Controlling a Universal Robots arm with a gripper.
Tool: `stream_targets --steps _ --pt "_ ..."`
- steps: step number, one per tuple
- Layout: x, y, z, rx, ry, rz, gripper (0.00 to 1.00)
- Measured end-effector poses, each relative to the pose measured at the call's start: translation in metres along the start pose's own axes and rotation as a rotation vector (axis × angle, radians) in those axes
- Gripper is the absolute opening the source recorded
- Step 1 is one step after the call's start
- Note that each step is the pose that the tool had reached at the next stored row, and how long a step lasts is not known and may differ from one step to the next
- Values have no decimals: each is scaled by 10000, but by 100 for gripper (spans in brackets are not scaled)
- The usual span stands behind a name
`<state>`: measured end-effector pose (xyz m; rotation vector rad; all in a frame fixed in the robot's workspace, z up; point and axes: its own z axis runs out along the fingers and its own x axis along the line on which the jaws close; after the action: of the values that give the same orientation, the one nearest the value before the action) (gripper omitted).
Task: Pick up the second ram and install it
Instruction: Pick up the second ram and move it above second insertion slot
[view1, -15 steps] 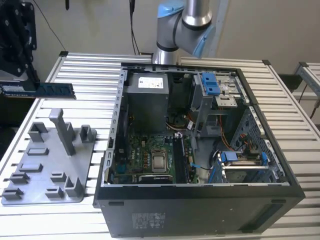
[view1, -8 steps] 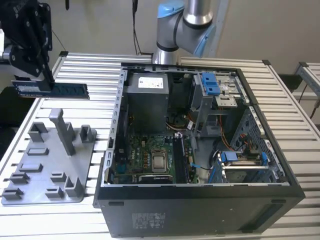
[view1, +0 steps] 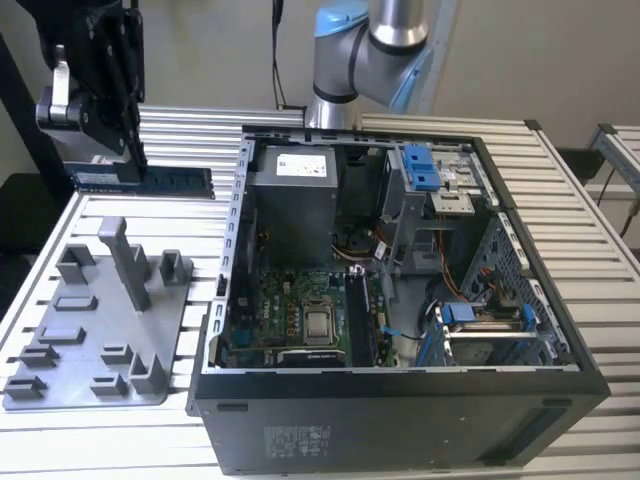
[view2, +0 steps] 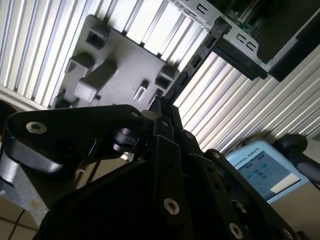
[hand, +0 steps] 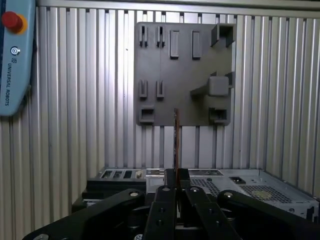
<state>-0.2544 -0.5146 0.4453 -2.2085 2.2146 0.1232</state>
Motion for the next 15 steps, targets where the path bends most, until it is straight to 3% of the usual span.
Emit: stream_targets --steps 15 --pt "-2 -679 -32 -103 0 6 14"
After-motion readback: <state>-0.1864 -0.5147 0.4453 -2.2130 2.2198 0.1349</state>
